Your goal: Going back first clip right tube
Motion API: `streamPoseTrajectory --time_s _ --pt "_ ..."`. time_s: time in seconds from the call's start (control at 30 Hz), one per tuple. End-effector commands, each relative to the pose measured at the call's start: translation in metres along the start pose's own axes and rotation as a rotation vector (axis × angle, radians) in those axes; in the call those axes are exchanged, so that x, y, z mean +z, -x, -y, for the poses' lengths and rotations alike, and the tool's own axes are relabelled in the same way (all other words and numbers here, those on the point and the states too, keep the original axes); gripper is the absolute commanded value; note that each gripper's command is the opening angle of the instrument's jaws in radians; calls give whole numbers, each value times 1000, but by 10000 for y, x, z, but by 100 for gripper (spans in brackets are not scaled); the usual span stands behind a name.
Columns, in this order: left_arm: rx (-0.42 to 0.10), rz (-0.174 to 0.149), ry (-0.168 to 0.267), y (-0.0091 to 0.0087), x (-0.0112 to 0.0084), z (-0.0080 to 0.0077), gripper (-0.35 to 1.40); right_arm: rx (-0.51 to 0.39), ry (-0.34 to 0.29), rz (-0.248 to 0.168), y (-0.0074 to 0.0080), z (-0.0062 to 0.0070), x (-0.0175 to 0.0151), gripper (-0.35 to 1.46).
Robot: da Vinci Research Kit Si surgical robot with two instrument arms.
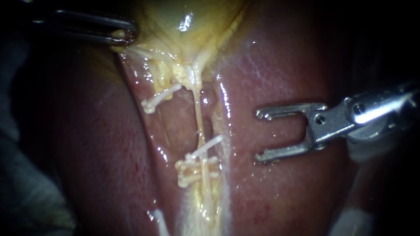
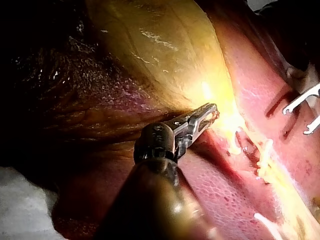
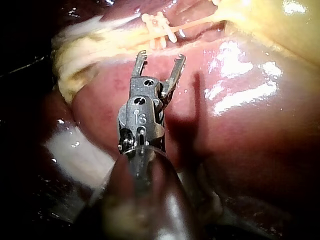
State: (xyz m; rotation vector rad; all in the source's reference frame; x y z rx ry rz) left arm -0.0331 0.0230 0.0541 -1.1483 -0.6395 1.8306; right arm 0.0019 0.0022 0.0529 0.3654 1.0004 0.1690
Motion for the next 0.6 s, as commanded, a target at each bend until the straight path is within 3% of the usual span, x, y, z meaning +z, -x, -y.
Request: streamPoseTrajectory --time_s 0.03,0.27,0.6 --pt "2 1 -1 1 4 1 -35 0 1 -5 0 0 0 50" --pt "12 9 13 15 32 11 -35 2 1 -17 -1 -1 -3 50" --pt "8 14 15 17 32 11 -35 4 3 -28 -1 -1 -4 50"
